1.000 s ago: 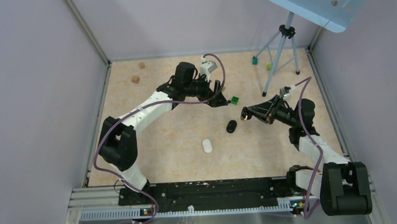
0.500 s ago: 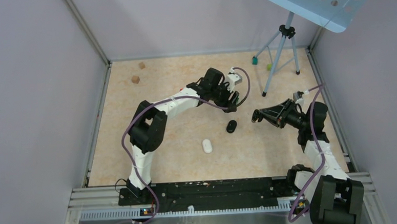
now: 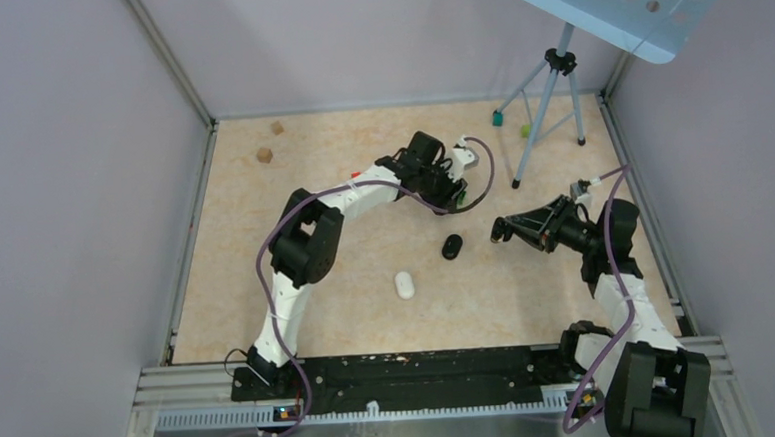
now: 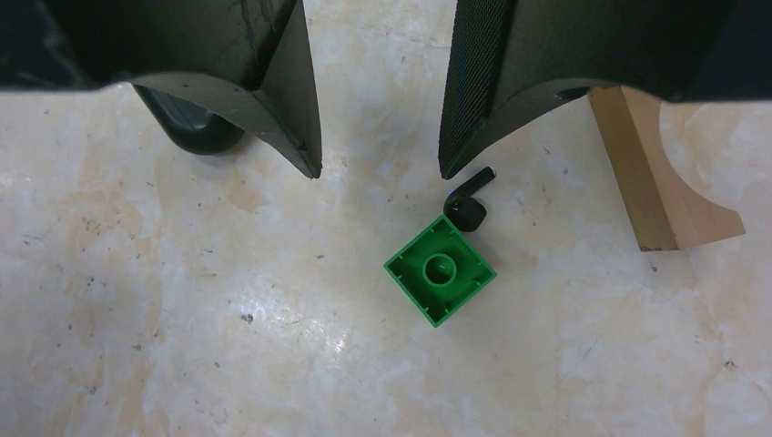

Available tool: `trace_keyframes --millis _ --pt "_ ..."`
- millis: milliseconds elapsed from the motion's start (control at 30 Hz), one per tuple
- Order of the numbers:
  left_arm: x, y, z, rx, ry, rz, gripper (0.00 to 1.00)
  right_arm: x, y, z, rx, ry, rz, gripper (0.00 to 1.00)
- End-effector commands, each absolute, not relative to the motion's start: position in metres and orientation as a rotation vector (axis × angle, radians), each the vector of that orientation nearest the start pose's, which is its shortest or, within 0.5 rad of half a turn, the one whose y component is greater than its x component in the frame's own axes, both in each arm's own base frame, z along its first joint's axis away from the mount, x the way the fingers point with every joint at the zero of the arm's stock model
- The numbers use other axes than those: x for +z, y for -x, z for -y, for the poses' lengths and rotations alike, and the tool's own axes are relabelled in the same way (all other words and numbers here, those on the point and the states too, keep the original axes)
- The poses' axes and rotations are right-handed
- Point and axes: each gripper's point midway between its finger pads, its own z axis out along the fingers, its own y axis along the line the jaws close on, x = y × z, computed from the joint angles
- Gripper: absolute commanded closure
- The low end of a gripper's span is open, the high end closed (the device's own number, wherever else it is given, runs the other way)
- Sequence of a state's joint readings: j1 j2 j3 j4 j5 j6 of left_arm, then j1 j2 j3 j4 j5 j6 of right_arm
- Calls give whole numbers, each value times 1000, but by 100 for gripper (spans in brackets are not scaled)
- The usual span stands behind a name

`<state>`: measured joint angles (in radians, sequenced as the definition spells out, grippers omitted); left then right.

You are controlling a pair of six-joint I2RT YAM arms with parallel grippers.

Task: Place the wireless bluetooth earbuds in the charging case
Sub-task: Pick up the right earbud from the center of the board.

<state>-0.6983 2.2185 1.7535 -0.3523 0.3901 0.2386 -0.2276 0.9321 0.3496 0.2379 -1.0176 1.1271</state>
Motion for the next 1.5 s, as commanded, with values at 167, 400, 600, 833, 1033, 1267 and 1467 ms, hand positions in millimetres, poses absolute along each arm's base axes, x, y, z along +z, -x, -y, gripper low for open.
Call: trace_keyframes --millis 167,400,600,833,1033,1267,1467 --pt "63 -406 408 -603 -1405 -1917 43 199 -261 -112 1533 -535 -1928 100" --pt "55 -419 410 -551 -1406 -1932 42 195 -262 -112 1537 -544 -1941 100" --pt "44 -422 411 -552 -1421 -1966 46 195 -263 -112 1537 -543 -1941 100" --pt "38 -421 411 -555 -1435 -1990 57 195 -264 -111 1537 -543 -1942 100" --pt "40 -414 403 -544 -1444 -2014 62 196 -265 -111 1536 -544 -1941 100" --pt "39 -403 381 -479 -1382 -2124 63 198 -265 -111 1539 -534 -1942 100" --pt "44 -396 376 -494 -1295 -2194 71 198 -264 -112 1542 -530 -1942 100"
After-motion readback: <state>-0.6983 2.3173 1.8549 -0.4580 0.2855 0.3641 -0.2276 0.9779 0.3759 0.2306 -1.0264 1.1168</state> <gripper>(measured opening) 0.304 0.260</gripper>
